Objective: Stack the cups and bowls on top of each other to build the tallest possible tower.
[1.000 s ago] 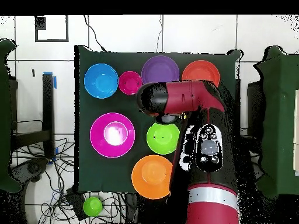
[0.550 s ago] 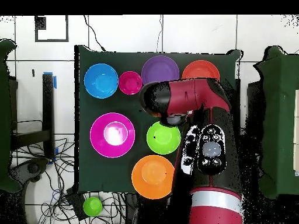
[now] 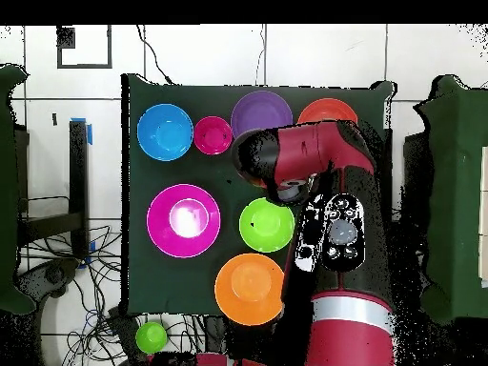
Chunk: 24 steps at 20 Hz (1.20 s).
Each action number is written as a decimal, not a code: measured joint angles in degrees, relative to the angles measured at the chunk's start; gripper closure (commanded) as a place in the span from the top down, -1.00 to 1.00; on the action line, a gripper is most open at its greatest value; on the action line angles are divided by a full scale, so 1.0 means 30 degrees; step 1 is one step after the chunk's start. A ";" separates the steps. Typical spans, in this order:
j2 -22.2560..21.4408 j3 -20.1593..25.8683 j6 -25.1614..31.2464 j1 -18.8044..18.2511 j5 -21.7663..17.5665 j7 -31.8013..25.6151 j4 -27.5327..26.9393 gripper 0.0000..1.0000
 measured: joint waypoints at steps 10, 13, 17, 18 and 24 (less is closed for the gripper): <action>0.2117 0.0003 0.0557 0.0024 0.0000 0.0000 -0.0981 -1.00; 0.2574 0.0003 0.0549 0.0034 -0.0008 0.0000 -0.1125 -1.00; 0.3296 -0.0011 0.0584 0.0073 -0.0242 0.0000 -0.1362 -1.00; 0.3500 -0.0017 0.0660 0.0087 -0.0369 0.0000 -0.1412 -1.00; 0.4258 -0.0082 0.1776 0.0126 -0.1021 0.0000 -0.1629 -1.00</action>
